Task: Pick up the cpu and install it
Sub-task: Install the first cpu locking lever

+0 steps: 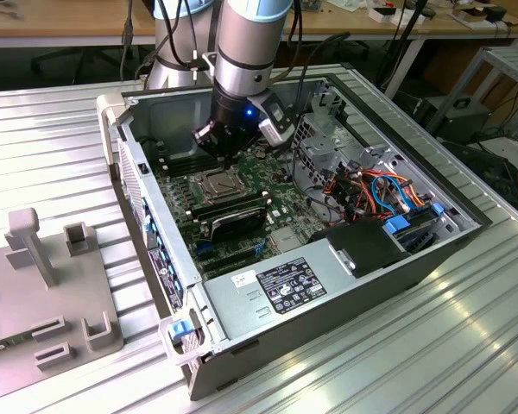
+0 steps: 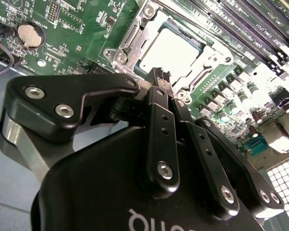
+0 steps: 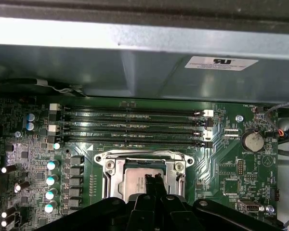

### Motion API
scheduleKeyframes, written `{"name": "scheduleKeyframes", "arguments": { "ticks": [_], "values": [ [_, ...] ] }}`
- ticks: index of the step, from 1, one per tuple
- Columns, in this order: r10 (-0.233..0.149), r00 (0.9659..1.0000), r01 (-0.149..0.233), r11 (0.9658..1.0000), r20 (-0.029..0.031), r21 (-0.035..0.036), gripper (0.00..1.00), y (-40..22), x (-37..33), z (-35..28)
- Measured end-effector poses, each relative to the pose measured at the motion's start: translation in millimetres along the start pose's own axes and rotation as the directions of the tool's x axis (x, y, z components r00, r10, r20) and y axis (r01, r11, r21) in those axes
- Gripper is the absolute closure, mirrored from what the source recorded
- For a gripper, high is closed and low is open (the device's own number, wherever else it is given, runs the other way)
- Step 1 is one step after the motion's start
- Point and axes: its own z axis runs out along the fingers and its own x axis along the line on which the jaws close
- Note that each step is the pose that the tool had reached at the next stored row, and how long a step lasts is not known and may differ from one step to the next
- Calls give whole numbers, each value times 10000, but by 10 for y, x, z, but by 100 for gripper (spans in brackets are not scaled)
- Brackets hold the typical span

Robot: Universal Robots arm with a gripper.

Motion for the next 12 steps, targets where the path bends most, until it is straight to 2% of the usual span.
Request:
{"name": "scheduleKeyframes", "arguments": {
  "ticks": [12],
  "values": [
    [-1, 10000, 1, 10000, -2, 6, 89, -5, 0, -15]
  ]
}}
